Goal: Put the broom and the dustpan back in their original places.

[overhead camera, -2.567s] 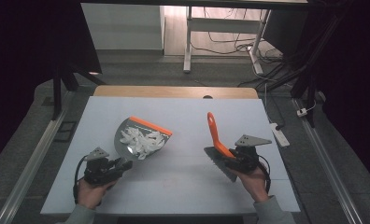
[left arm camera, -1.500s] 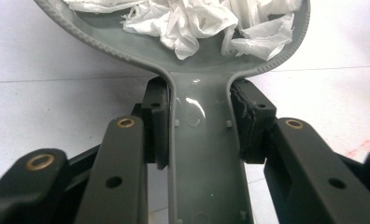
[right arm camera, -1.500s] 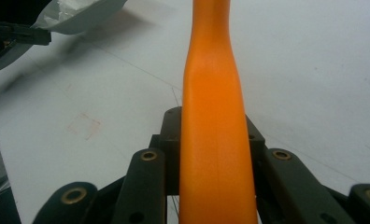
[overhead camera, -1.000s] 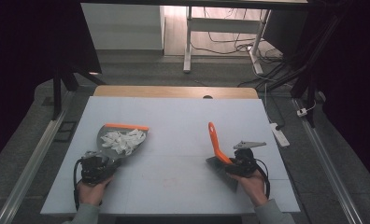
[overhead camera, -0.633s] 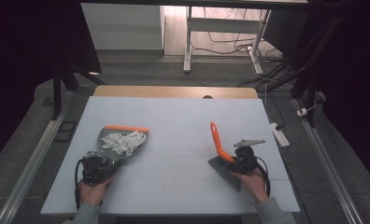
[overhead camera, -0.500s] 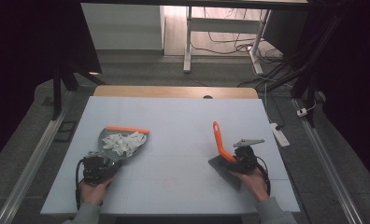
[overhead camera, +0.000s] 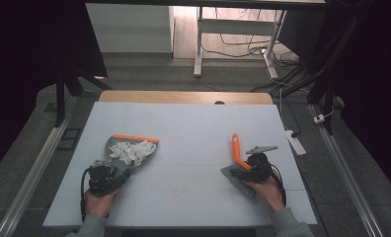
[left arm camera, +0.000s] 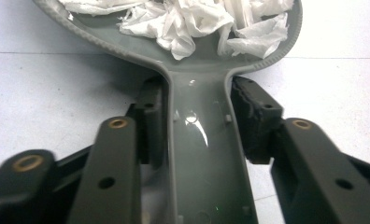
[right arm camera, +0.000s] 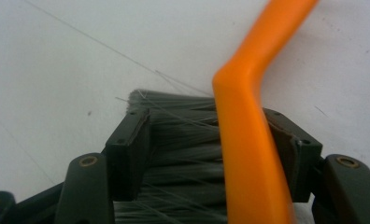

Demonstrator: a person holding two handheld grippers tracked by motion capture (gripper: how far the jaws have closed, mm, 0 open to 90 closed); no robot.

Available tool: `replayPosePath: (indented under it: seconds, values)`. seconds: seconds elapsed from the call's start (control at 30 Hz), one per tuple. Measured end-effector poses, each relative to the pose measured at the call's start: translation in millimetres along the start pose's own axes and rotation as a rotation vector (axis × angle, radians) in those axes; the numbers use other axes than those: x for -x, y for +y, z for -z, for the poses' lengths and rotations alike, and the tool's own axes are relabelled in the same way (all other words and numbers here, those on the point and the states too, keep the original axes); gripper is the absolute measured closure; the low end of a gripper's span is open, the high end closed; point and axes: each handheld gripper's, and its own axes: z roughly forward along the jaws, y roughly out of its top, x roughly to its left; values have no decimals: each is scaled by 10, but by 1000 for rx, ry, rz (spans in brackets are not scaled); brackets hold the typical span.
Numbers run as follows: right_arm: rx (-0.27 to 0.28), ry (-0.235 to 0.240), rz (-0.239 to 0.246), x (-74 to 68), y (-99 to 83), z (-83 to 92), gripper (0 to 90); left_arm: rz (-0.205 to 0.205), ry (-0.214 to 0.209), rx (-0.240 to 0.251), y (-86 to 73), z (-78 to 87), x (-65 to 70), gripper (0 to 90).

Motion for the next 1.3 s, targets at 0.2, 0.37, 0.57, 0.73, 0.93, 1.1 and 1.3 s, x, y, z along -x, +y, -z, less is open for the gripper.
replayPosePath:
  seconds: [0.2,0.37,0.57,0.73,0.93,1.1,1.3]
  values:
    - [-18,-55,-2,-8,17,12,345,-9,1,2,4,19,16,351]
    - [16,-81,23,-3,18,81,342,-16,19,10,4,55,36,223]
    - [81,-56,65,-76,21,209,342,-64,28,27,-4,214,44,163]
    - [108,-5,113,-124,-4,290,352,-160,-14,56,4,371,32,183]
    - [131,49,147,-147,-64,358,362,-245,-117,62,27,420,25,211]
    - [143,69,186,-198,-142,422,373,-325,-211,53,49,465,31,216]
    - [167,84,194,-187,-252,500,387,-389,-241,26,59,444,67,224]
